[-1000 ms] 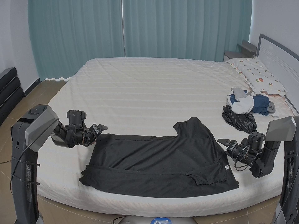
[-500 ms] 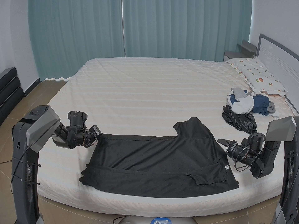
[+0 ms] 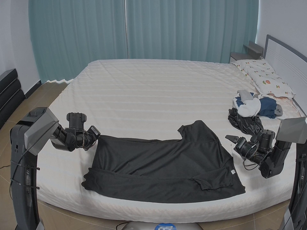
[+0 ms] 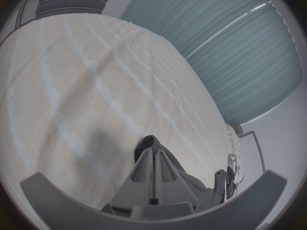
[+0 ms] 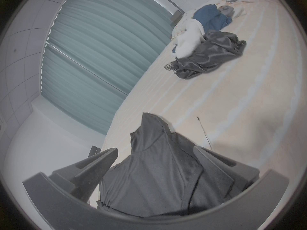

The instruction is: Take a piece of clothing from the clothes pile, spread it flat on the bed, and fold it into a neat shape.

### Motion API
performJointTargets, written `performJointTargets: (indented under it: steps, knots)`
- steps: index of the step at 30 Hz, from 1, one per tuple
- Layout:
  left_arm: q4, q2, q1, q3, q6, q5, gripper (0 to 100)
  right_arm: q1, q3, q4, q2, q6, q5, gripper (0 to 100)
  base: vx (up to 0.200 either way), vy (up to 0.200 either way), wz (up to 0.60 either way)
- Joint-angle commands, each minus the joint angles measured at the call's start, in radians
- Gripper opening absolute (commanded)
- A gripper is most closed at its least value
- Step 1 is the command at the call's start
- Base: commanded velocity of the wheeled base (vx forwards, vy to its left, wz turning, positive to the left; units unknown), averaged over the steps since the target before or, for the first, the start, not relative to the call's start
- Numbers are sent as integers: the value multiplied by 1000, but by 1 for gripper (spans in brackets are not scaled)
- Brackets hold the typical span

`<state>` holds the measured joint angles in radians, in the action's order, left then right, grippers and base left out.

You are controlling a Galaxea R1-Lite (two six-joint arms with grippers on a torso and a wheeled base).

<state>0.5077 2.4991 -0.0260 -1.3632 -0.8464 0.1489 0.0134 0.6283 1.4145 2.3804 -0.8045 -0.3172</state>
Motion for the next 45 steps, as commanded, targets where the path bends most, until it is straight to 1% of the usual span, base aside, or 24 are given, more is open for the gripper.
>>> performJointTargets:
  steps: [1,2,4,6,7,10,11,12,13,14,15,16,20,23,28,32,33,38,44,45]
  knots:
    - [2,-20,4,24,-14,11,0,-27,116,-126,-20,47,1,100,0,0,0]
    - [5,-20,3,29,-14,14,0,-32,156,-207,-27,85,6,100,0,0,0]
    - [20,-23,3,36,-14,15,0,-47,231,-316,-35,137,52,100,0,0,0]
    - [42,-25,4,55,-16,18,0,-78,332,-396,-9,165,118,100,0,0,0]
    - [51,-25,4,62,-16,20,0,-86,375,-422,14,169,133,100,0,0,0]
    - [80,-29,3,88,-17,21,0,-113,510,-526,85,197,156,100,0,0,0]
    - [83,-31,4,92,-17,21,0,-115,527,-542,94,205,159,100,0,0,0]
    - [91,-33,4,98,-17,21,0,-119,570,-586,120,228,176,100,0,0,0]
    - [91,-33,4,98,-17,21,0,-119,570,-586,120,228,176,100,0,0,0]
    - [94,-31,3,99,-22,23,0,-127,636,-646,166,268,205,100,0,0,0]
    - [94,-31,3,99,-22,23,0,-127,636,-646,166,268,205,100,0,0,0]
    - [94,-31,3,99,-22,23,0,-128,702,-690,204,306,221,100,0,0,0]
    - [94,-31,3,99,-22,21,0,-122,826,-775,246,312,233,100,0,0,0]
    - [94,-31,3,101,-22,21,0,-118,889,-805,275,312,234,100,0,0,0]
    - [94,-31,3,101,-22,21,0,-121,910,-816,307,309,233,100,0,0,0]
    - [94,-29,3,99,-22,21,0,-125,907,-795,307,304,228,100,0,0,0]
    - [94,-29,3,99,-22,21,0,-125,906,-789,304,303,228,0,0,0,0]
    - [94,-29,3,99,-22,21,0,-119,906,-756,295,281,231,0,0,0,0]
    - [94,-25,4,88,-22,23,0,-109,860,-747,250,237,227,0,0,0,0]
    - [95,-25,8,88,-22,23,0,-102,831,-732,232,214,218,0,0,0,0]
